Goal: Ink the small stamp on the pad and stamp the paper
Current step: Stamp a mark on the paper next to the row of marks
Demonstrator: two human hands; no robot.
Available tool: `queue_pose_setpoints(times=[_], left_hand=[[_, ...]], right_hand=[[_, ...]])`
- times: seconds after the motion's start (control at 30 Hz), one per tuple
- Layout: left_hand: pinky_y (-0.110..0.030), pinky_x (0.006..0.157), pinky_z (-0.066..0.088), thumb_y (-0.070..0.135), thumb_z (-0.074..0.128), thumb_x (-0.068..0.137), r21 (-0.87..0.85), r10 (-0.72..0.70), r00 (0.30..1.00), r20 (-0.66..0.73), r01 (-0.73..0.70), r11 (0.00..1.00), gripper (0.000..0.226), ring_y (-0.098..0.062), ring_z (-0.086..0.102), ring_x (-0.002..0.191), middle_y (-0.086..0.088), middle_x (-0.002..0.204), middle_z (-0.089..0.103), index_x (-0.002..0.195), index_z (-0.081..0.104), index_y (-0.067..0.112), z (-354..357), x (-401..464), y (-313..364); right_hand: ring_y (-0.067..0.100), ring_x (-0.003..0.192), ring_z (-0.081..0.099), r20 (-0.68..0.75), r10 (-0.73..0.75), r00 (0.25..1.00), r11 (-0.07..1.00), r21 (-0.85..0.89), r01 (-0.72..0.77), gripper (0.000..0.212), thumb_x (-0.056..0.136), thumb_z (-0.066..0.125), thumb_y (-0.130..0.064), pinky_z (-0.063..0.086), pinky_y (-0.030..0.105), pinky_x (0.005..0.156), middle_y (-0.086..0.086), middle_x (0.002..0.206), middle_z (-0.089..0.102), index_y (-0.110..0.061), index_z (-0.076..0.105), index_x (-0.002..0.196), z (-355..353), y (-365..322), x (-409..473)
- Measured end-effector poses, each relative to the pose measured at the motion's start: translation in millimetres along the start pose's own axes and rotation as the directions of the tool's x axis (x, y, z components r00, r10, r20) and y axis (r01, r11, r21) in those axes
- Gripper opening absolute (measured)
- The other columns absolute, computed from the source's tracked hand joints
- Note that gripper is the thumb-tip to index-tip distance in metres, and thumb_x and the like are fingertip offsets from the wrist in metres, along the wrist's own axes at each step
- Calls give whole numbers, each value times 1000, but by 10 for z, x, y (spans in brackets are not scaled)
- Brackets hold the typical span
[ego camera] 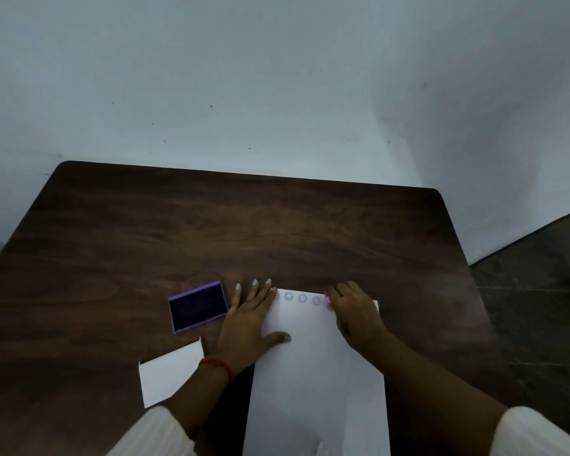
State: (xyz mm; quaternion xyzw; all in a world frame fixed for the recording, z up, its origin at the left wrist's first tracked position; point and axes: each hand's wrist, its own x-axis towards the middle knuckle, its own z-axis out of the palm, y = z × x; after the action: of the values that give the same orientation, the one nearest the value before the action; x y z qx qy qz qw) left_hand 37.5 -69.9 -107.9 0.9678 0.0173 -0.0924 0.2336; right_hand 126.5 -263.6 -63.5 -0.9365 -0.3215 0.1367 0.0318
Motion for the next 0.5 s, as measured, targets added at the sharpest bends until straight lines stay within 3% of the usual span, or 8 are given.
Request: queue_pose_setpoints(times=[0.2,0.33,0.4,0.47,0.5], left_hand=[[-35,113,-18,64,49,79,6,5,1000,16,-5,1000,89,-14,-7,145,2,158,1,145,6,21,-28,-12,16],[-37,116,-13,63,48,80,10,13,998,59,-14,1000,89,-17,-5,145,0,158,3,146,6,19,-111,-40,35],[-36,116,-9,60,49,82,-52,1,1000,4,-1,999,86,-17,-2,146,0,158,5,145,9,19,-184,-74,43],[-36,117,-2,53,56,82,-173,-41,991,-129,19,985,80,-17,3,145,2,158,11,144,17,21,-265,-166,35],[-37,117,5,48,60,82,-240,-76,980,-185,30,970,78,-16,5,145,3,157,14,144,21,22,-301,-234,27]], right_hand=[[31,117,52,-33,26,999,999,38,-24,35,90,56,-18,42,35,102,18,127,59,1,54,119,28,-30,-18],[28,119,50,107,162,981,968,176,-179,29,90,53,-18,39,34,103,14,127,58,-6,57,117,-145,-11,25],[27,103,60,16,303,953,849,450,-277,18,87,57,-13,48,36,93,13,108,67,-8,65,103,-205,-24,-24],[21,87,67,-178,496,850,595,783,-183,10,84,62,-10,55,32,76,6,89,71,-15,70,87,-198,-62,-191],[19,84,67,-172,594,786,441,886,-140,10,83,64,-9,54,28,69,3,85,71,-18,69,84,-188,-79,-266]])
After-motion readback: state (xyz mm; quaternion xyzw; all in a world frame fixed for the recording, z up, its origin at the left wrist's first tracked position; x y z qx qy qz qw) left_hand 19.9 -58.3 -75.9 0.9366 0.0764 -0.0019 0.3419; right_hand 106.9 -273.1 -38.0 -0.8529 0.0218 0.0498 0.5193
